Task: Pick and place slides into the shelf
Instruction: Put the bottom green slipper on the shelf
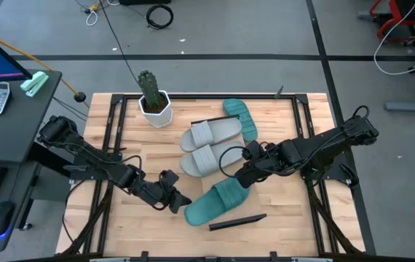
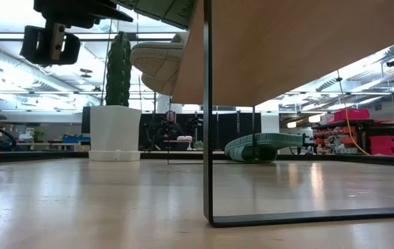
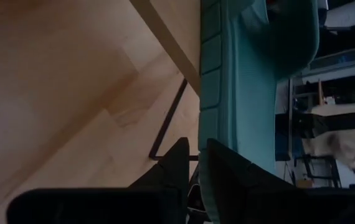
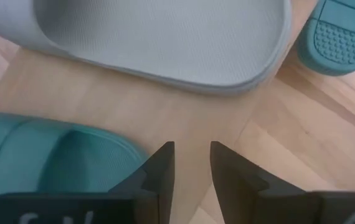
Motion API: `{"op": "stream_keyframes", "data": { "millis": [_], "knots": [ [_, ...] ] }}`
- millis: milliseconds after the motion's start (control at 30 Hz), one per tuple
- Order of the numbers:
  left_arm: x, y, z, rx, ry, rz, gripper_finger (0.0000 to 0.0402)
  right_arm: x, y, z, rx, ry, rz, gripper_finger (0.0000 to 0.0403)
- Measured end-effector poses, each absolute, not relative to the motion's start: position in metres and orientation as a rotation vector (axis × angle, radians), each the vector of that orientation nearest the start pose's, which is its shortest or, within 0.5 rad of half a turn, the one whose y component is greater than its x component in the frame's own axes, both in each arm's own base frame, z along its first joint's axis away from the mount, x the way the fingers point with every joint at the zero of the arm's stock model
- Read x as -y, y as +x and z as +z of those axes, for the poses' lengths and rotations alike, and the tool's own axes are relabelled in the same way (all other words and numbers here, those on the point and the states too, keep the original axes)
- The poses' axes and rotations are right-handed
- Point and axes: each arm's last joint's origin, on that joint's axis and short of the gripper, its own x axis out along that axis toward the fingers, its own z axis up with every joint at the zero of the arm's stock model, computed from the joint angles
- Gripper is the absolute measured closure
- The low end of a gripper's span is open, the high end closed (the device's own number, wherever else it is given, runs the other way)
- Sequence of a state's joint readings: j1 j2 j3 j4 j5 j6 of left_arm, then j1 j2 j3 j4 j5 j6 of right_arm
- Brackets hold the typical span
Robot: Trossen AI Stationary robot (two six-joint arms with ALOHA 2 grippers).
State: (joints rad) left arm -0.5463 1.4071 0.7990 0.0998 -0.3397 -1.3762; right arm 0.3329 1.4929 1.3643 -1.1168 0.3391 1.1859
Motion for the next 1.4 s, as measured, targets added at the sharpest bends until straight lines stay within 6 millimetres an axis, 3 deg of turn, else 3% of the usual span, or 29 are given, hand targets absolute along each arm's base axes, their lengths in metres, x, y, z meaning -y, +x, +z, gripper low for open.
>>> {"op": "stream_keyframes", "data": {
  "millis": [533,900,1400],
  "knots": [
    [0.115,0.275,0.234,-0.392,-1.115,0.184,0.0351,-0.084,0.276,0.308,-0.938,0.669,-0.603,0.0294],
    [0.115,0.278,0.238,-0.357,-1.092,0.144,0.0357,-0.087,0.278,0.284,-0.995,0.688,-0.578,0.0294],
    [0.118,0.276,0.237,-0.375,-1.079,0.139,0.0361,-0.105,0.259,0.299,-1.04,0.778,-0.456,0.0294]
  ]
}}
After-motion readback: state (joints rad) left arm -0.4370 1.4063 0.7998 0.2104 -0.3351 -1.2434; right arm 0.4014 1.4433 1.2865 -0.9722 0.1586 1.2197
